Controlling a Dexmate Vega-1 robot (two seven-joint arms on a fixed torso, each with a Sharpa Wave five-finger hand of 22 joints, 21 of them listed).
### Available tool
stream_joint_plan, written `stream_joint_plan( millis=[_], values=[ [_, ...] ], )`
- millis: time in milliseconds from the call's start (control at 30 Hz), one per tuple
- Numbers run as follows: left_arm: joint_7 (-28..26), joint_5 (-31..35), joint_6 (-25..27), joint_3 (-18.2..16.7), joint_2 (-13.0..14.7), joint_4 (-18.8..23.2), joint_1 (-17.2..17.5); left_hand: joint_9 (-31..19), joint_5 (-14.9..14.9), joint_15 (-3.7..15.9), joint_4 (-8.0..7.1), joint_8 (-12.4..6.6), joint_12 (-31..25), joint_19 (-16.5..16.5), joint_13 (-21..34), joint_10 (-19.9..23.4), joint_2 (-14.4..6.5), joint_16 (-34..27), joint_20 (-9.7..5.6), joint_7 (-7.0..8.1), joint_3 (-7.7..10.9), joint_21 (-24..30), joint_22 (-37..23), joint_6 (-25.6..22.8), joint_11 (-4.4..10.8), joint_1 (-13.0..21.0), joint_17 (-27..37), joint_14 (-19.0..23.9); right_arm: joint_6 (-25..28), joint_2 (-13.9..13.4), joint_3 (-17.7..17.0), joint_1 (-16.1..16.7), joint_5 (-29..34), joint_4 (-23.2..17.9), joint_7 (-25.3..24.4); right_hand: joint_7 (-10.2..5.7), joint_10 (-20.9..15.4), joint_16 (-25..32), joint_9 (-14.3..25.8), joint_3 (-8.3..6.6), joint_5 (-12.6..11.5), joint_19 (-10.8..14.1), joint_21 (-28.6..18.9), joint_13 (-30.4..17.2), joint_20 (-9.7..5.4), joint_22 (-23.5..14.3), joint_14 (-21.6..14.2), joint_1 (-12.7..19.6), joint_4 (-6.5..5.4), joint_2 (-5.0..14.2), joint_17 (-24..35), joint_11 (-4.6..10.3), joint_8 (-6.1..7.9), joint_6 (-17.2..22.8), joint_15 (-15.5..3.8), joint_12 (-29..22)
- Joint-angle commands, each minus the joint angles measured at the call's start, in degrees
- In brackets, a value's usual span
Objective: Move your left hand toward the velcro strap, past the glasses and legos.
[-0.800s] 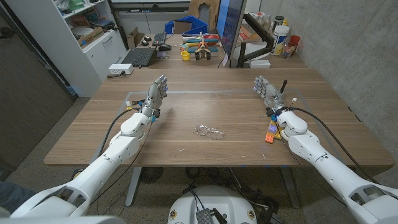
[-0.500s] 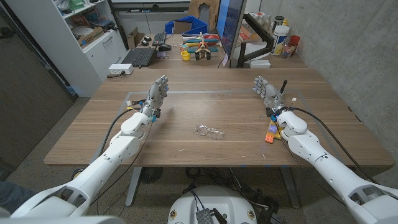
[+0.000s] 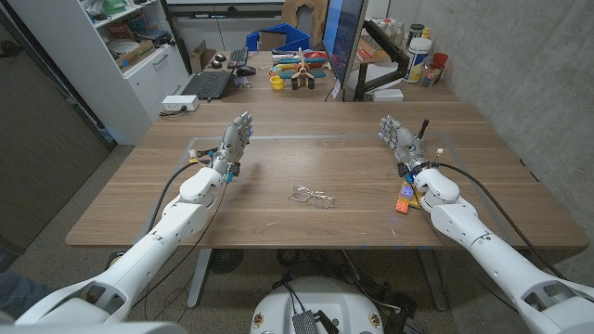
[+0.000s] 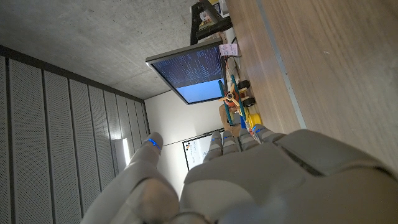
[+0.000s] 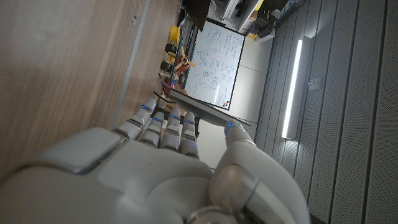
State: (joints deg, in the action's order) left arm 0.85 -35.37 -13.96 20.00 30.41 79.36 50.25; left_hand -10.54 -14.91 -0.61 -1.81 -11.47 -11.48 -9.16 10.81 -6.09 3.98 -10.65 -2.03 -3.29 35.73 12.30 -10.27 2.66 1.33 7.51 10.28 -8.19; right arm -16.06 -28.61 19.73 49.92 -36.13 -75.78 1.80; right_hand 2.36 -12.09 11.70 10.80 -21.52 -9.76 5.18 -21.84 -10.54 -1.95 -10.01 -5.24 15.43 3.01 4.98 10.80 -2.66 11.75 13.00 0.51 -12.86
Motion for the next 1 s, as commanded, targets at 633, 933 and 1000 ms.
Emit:
stream_joint_plan(
  millis=[633, 933, 1000],
  values=[
    [-4.78, 2.91, 3.48, -3.09, 4.30, 10.52, 7.15, -0.21, -0.41, -0.09, 0.50, -0.46, -0.65, -0.95, 0.19, 0.73, -0.59, -0.22, 0.05, -0.03, 0.30, -0.29, -0.13, -1.14, -0.09, 1.52, 0.12, 0.42, -0.30, 0.15, -0.20, -0.37, 1.13, -0.57, 1.13, -0.02, -0.49, 0.33, 0.12, 0.16, -0.22, 0.83, 0.36, -0.08, -1.49, -0.12, -0.61, 0.37, 0.28, 0.18, 0.19, 0.09, 0.02, 0.55, 0.04, -0.24],
    [-6.60, 4.25, 6.04, -3.98, 6.13, 13.68, 8.80, -0.22, -0.45, -0.09, 0.81, -0.48, -0.65, -1.18, 0.19, 0.85, -0.83, -0.17, 0.25, 0.15, 0.41, -0.41, -0.13, -1.35, 0.15, 2.04, 0.09, 0.46, -0.44, 0.47, -0.06, -0.84, 1.36, -0.03, 1.19, -0.04, -0.63, 0.32, 0.13, 0.32, -0.20, 0.97, 0.50, -0.08, -1.46, -0.12, -0.70, 0.26, 0.29, 0.18, 0.22, 0.09, 0.00, 0.63, 0.02, -0.25],
    [-6.79, 4.34, 6.70, -4.21, 6.56, 14.35, 9.13, -0.22, -0.46, -0.10, 0.90, -0.46, -0.65, -1.19, 0.20, 0.90, -0.89, -0.17, 0.30, 0.21, 0.44, -0.43, -0.13, -1.34, 0.24, 2.18, 0.08, 0.48, -0.60, 0.57, -0.02, -0.98, 1.42, 0.16, 1.25, -0.12, -0.71, 0.31, 0.13, 0.36, -0.20, 0.99, 0.56, -0.08, -1.42, -0.13, -0.74, 0.28, 0.33, 0.19, 0.22, 0.08, -0.02, 0.64, 0.11, -0.26]
  ],
)
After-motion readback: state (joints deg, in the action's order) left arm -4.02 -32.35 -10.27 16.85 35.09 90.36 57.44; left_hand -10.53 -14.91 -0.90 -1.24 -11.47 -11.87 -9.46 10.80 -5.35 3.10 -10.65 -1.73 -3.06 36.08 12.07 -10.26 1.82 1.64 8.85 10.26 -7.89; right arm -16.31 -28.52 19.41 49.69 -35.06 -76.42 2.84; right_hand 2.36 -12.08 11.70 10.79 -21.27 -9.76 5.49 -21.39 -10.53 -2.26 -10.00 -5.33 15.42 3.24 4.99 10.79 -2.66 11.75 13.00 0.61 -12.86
